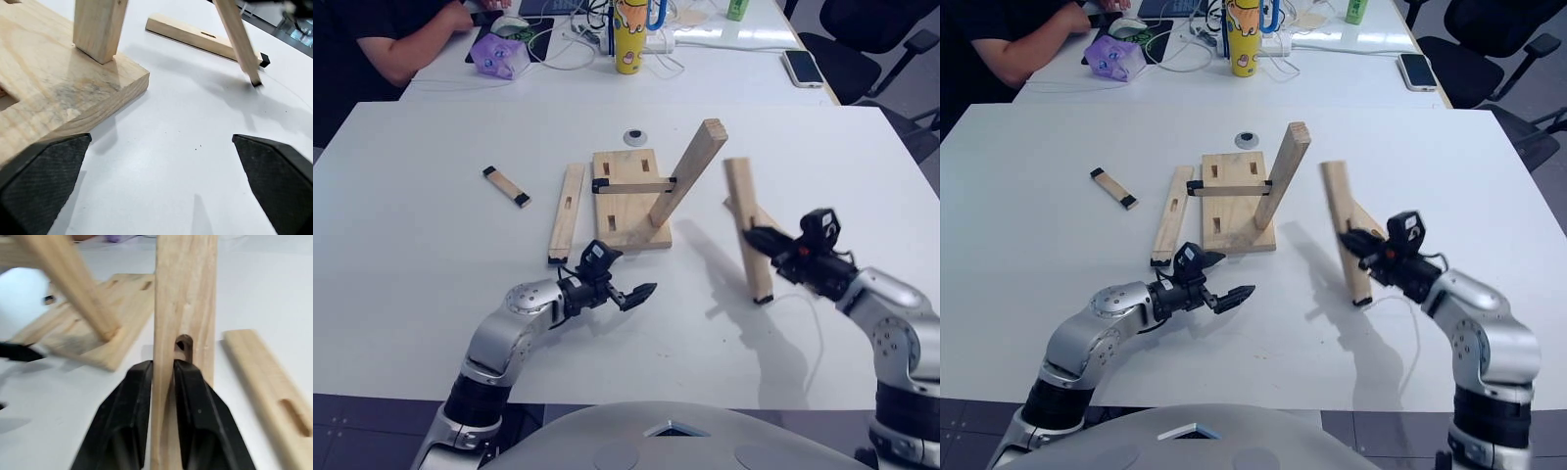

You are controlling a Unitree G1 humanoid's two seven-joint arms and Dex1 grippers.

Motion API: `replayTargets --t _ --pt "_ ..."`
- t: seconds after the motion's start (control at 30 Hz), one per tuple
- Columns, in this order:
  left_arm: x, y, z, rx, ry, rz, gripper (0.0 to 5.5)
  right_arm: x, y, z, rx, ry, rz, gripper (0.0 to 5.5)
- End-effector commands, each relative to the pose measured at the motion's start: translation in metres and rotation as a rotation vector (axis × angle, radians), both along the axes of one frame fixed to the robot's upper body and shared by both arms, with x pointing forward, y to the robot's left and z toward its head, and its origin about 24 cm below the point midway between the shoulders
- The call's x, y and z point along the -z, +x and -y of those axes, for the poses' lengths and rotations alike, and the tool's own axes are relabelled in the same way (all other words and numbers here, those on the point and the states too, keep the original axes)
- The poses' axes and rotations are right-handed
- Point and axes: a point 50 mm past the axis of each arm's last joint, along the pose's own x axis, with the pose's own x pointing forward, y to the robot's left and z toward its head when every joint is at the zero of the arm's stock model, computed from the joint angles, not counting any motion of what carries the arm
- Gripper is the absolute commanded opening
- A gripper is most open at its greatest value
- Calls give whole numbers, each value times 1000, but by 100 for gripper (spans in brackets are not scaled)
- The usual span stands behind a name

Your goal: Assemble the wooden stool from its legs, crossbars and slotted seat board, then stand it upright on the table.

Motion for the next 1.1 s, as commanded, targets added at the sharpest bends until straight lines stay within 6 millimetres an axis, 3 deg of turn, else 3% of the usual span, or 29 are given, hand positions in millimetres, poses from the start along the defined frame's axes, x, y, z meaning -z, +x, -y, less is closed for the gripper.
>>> replayTargets --t 0.03,0.27,0.47,0.8,1.1 --pt "-10 -6 1 -9 -111 -20 540 -1 -13 0 -239 44 -71 58" --pt "-35 -11 1 62 -365 -63 540 15 -27 10 -426 113 -229 58" --pt "-44 -7 -3 99 -502 -108 540 24 -27 13 -439 378 -343 58" --pt "-41 0 -3 98 -613 -194 540 24 -8 -28 -466 593 -352 58" --pt "-34 3 -2 122 -632 -262 540 7 -10 -62 -533 677 -345 58"
